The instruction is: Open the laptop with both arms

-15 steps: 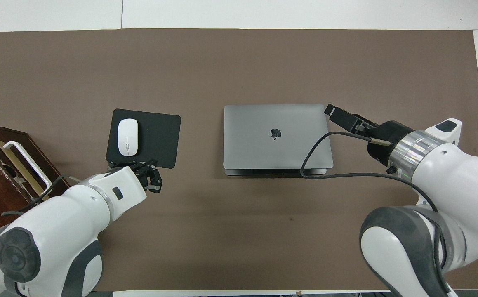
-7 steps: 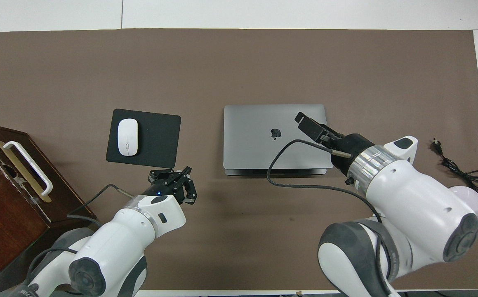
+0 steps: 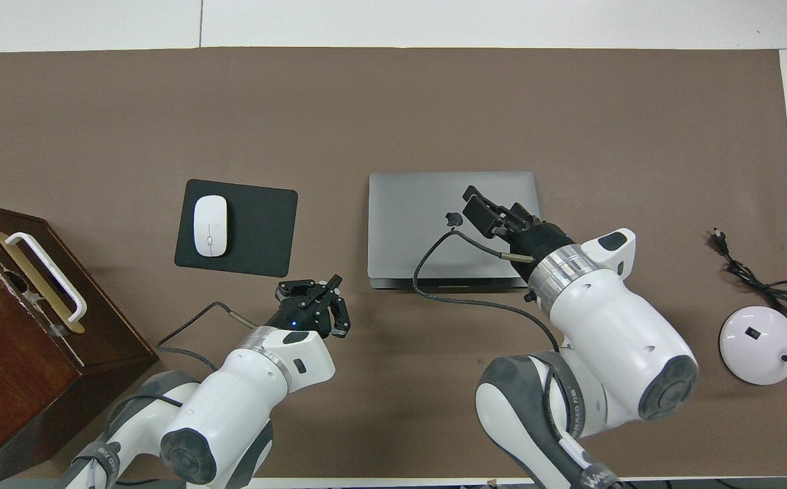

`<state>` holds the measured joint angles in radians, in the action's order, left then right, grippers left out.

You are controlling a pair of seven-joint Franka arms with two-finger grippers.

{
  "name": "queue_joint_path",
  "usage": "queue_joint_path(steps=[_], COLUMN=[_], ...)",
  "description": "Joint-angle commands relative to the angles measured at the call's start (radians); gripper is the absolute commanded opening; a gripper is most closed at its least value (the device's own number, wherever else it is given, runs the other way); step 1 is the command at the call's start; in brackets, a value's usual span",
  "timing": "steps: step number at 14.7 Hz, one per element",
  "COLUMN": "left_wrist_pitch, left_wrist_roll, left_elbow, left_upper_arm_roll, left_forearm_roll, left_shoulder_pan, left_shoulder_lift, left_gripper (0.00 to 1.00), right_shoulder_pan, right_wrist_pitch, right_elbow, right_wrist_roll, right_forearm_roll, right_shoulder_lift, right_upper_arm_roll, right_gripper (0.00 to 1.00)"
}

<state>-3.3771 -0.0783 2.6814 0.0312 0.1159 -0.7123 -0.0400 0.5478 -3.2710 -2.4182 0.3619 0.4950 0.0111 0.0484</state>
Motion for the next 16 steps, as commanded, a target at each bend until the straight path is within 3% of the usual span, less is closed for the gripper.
queue_joint_path(steps=[1,3,11,16], left_wrist_pitch=[-0.054,-0.119,-0.119,-0.120], left_wrist_roll=[0.000,0.000,0.000,-0.002], left_elbow=[-0.038,-0.047,-0.159,-0.199], left_upper_arm_roll=[0.013,0.012,0.012,0.013], left_forearm_roll=[0.008,0.005,0.001,-0.015], left_shoulder_pan=[-0.045,-0.052,-0.065,-0.064], left_shoulder_lift=[0.061,0.118,0.244,0.291], left_gripper=[0.00,0.00,0.00,0.00], right_shoulder_pan=[0.014,0.014,0.015,0.116], right_wrist_pitch=[-0.094,-0.140,-0.180,-0.234], right_elbow=[-0.094,-0.162,-0.295,-0.326], right_wrist_roll=[-0.073,-0.113,-0.110,-0.060], right_forearm_roll=[0.017,0.020,0.022,0.118], right_shoulder_lift=[0.035,0.062,0.201,0.219], right_upper_arm_roll=[0.002,0.001,-0.004,-0.004], right_gripper=[1.00,1.00,1.00,1.00])
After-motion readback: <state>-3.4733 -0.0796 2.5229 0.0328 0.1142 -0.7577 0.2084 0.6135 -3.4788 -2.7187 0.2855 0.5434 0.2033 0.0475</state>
